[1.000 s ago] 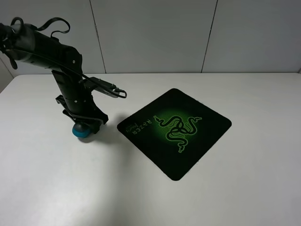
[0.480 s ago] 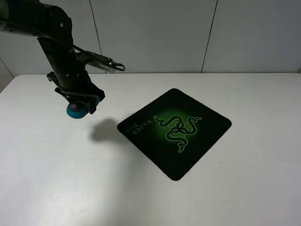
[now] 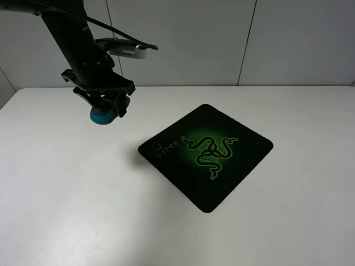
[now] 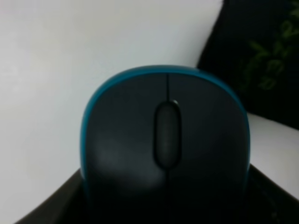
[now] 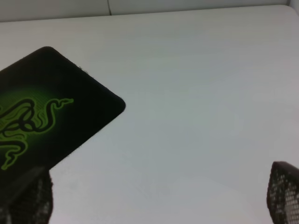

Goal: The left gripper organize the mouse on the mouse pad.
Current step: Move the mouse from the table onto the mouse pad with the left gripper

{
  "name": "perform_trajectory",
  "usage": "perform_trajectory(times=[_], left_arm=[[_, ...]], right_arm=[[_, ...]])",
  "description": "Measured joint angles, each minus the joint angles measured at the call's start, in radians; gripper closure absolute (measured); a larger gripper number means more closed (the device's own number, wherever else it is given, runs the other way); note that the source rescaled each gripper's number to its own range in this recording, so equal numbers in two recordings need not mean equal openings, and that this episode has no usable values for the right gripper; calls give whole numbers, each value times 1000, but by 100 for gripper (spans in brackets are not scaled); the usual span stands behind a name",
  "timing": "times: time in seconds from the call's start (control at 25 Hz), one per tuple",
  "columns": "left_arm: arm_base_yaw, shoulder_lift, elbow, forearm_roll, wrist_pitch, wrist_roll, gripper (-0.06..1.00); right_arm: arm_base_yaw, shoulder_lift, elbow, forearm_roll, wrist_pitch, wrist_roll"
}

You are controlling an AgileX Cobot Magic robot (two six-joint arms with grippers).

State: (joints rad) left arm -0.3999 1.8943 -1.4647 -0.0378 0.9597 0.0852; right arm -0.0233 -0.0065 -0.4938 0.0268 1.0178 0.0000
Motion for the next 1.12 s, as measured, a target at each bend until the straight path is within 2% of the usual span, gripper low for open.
perform_trajectory(times=[0.16, 0.44, 0.88, 1.12], left_arm=[[-69, 0, -1, -4, -23, 20, 94], [-176, 0, -1, -7, -142, 26, 94], [-282, 3, -4, -12, -280, 26, 94], [-331, 106, -123, -12, -239, 26, 94]], right_arm=[[0, 0, 0, 0, 0, 0], [0, 0, 0, 0, 0, 0], [0, 0, 0, 0, 0, 0], [0, 0, 0, 0, 0, 0]])
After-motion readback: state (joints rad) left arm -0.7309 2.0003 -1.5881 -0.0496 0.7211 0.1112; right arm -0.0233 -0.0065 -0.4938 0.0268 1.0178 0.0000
